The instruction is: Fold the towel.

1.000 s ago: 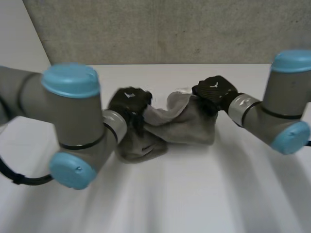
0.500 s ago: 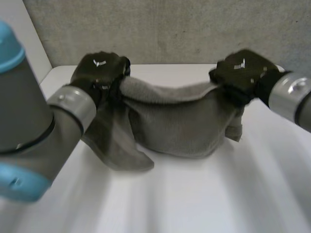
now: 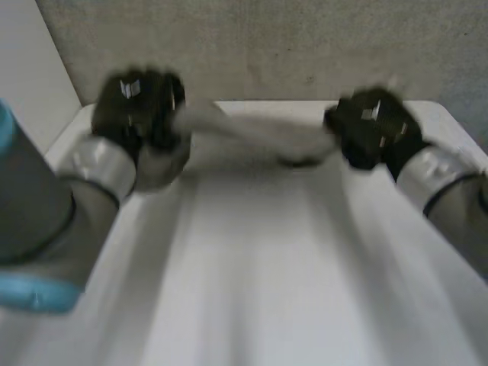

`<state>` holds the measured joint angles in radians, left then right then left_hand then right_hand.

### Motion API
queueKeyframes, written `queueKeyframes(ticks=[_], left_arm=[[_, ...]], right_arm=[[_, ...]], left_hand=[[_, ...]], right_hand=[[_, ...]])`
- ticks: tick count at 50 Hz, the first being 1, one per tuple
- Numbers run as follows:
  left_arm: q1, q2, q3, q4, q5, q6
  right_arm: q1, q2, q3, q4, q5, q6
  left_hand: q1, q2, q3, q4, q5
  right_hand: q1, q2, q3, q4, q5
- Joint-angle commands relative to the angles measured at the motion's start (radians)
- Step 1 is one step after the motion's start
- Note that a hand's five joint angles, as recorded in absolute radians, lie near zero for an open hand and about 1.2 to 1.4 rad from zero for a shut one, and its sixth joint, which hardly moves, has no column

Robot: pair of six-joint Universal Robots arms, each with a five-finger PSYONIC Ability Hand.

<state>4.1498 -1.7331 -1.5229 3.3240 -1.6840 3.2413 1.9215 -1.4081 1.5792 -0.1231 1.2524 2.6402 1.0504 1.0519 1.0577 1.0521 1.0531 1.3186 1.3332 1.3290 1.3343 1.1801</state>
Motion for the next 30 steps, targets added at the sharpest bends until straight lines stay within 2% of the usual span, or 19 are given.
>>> queueKeyframes(ticks=[1,5,7,8,9,10,14,22,30], left_arm=[[0.029,0.01,-0.334,0.058,0.003,0.118],[0.052,0.012,-0.419,0.058,0.006,0.175],[0.058,0.017,-0.45,0.055,0.006,0.196],[0.059,0.027,-0.466,0.051,0.006,0.21],[0.061,0.053,-0.479,0.045,0.006,0.218],[0.061,0.053,-0.479,0.045,0.006,0.218],[0.059,0.15,-0.482,0.011,0.006,0.218],[0.056,0.269,-0.47,-0.029,0.026,0.216],[0.069,0.256,-0.493,-0.028,0.093,0.224]], right_arm=[[-0.007,0.005,0.218,0.046,-0.094,-0.031],[-0.009,-0.003,0.248,0.071,-0.103,-0.052],[-0.009,-0.023,0.245,0.109,-0.1,-0.055],[-0.009,-0.023,0.245,0.109,-0.1,-0.055],[-0.009,-0.043,0.242,0.121,-0.097,-0.055],[-0.007,-0.063,0.242,0.122,-0.1,-0.046],[-0.013,-0.086,0.243,0.111,-0.102,-0.034],[-0.062,-0.094,0.259,0.106,-0.065,-0.012],[-0.101,-0.089,0.338,0.08,-0.06,-0.031]], left_hand=[[-0.326,-0.327,-0.333,-0.327,-0.503],[-0.429,-0.43,-0.436,-0.43,-0.606],[-0.493,-0.495,-0.501,-0.495,-0.671],[-0.56,-0.562,-0.568,-0.562,-0.738],[-0.631,-0.632,-0.638,-0.632,-0.808],[-0.631,-0.633,-0.639,-0.633,-0.809],[-0.822,-0.823,-0.829,-0.823,-0.999],[-0.831,-0.833,-0.838,-0.833,-1.008],[-0.825,-0.827,-0.832,-0.827,-1.002]], right_hand=[[0.078,0.063,0.067,0.062,0.042],[0.014,0.0,0.004,-0.002,-0.022],[-0.731,-0.745,-0.741,-0.746,-0.767],[-0.735,-0.749,-0.745,-0.75,-0.771],[-0.935,-0.95,-0.945,-0.951,-0.971],[-0.972,-0.987,-0.982,-0.988,-1.008],[-1.016,-1.031,-1.027,-1.032,-1.052],[-1.016,-1.031,-1.027,-1.032,-1.052],[-0.981,-0.996,-0.992,-0.997,-1.017]])
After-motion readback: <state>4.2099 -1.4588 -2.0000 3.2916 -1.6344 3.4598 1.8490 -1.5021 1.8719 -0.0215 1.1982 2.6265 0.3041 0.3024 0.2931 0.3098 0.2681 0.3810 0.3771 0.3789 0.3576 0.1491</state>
